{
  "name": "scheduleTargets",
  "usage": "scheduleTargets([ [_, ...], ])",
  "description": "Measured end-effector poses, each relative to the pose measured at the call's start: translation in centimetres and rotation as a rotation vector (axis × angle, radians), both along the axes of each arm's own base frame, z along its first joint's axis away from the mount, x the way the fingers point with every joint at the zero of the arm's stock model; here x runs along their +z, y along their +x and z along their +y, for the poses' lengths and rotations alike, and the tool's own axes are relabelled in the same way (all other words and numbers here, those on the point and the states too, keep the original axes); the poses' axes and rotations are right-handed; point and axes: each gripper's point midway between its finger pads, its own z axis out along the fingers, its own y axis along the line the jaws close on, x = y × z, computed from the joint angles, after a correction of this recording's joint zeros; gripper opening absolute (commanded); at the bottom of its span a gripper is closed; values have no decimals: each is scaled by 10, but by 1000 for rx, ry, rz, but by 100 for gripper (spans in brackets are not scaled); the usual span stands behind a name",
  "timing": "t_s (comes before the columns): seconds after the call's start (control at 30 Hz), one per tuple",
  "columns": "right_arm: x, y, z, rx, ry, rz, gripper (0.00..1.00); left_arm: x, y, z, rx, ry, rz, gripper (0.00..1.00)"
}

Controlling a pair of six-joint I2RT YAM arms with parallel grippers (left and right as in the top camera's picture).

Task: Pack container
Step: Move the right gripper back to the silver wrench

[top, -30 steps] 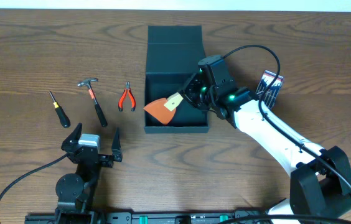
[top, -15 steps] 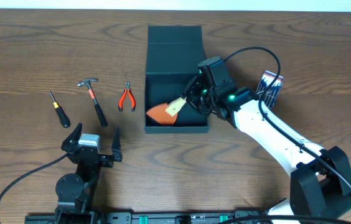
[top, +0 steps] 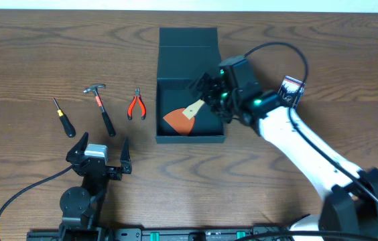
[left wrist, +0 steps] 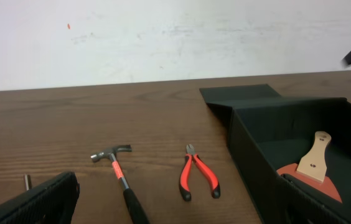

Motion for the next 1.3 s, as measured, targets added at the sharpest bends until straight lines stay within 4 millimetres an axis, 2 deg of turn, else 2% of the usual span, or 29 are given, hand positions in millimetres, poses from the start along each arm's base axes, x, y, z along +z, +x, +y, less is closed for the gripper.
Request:
scheduleTargets([
  [0.13,36,2,-41,-36,-153,-89,99,0,0,0,0,0,0,99],
  [0.23,67,8,-84,-109,-287,-184,99,0,0,0,0,0,0,99],
  [0.3,78,12,-112,-148,-372,-231,99,0,0,0,0,0,0,99],
  [0.4,81,19,-145,-183,-470,-255,99,0,0,0,0,0,0,98],
  [0.53,75,28,-182,-235,-546,-235,99,0,0,0,0,0,0,98],
  [0.63,63,33,-205,-271,-562,-195,99,0,0,0,0,0,0,99],
  [0.73,41,37,-214,-267,-536,-130,99,0,0,0,0,0,0,99],
  [0.87,12,38,-211,-228,-505,-52,99,0,0,0,0,0,0,99],
  [1.0,-8,39,-207,-212,-494,-1,99,0,0,0,0,0,0,98],
  [1.3,-76,30,-207,-360,-447,255,95,0,0,0,0,0,0,98],
])
